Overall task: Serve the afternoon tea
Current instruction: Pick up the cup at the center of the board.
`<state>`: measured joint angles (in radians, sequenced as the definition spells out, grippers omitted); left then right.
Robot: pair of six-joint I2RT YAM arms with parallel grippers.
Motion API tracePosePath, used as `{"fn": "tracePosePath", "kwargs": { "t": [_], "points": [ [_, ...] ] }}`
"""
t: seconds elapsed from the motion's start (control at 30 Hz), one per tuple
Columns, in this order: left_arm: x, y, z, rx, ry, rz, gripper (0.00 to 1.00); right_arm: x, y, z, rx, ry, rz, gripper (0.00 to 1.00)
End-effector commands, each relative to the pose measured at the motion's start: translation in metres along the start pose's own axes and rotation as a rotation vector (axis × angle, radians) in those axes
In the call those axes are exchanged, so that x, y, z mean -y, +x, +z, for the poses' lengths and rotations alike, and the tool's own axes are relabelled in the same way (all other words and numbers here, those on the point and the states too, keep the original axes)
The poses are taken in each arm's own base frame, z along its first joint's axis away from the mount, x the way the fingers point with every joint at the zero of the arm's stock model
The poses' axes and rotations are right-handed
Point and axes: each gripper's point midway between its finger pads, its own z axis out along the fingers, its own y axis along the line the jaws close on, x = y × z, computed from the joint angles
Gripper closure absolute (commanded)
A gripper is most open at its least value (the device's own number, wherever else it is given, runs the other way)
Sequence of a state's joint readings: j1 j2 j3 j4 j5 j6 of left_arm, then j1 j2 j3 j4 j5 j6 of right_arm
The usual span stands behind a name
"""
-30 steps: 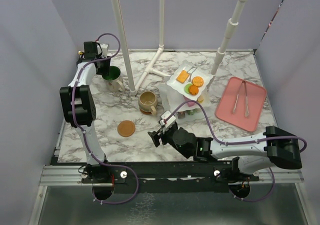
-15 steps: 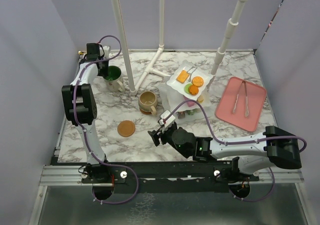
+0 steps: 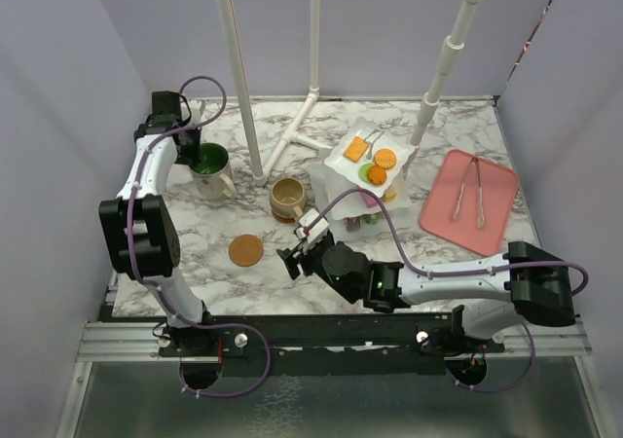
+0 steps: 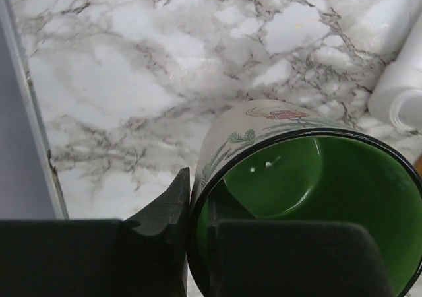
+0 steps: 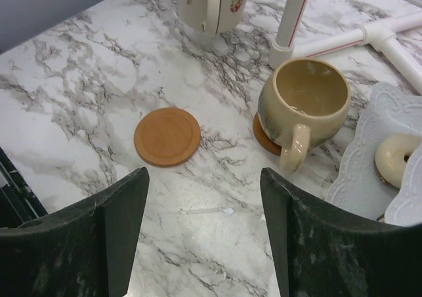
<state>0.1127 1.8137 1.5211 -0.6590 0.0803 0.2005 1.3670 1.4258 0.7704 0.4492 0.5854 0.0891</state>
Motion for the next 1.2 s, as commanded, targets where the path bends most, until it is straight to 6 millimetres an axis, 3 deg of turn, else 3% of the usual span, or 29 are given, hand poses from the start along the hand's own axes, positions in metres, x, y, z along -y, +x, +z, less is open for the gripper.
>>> {"fn": "tracePosePath", "kwargs": {
  "t": [0.0,0.17,0.33,0.47,0.7,0.8,0.93,1.17],
  "points": [
    [0.000,-0.008,-0.085,0.125,0.038,-0.060,1.00,-0.019,-0.014,0.014,-0.006,-0.038,-0.047,0.26],
    [0.014,0.022,-0.128,0.146,0.073,-0.059,1.00,-0.048,-0.028,0.037,-0.031,-0.116,-0.096,0.20],
    [0.030,0.051,-0.145,0.132,0.108,-0.066,1.00,-0.071,-0.038,0.061,-0.109,-0.183,-0.129,0.16],
    [0.039,0.065,-0.150,0.123,0.138,-0.068,1.00,-0.079,-0.022,0.078,-0.243,-0.232,-0.170,0.14],
    [0.047,0.067,-0.165,0.139,0.162,-0.047,1.00,-0.081,0.000,0.099,-0.380,-0.270,-0.180,0.14],
    [0.051,0.067,-0.165,0.139,0.177,-0.051,1.00,-0.080,0.002,0.107,-0.395,-0.257,-0.186,0.18],
    [0.064,0.071,-0.163,0.127,0.207,-0.054,1.00,-0.080,-0.003,0.117,-0.369,-0.236,-0.197,0.35],
    [0.088,0.074,-0.161,0.120,0.235,-0.017,1.00,-0.076,0.001,0.130,-0.370,-0.199,-0.203,0.47]
  ]
}}
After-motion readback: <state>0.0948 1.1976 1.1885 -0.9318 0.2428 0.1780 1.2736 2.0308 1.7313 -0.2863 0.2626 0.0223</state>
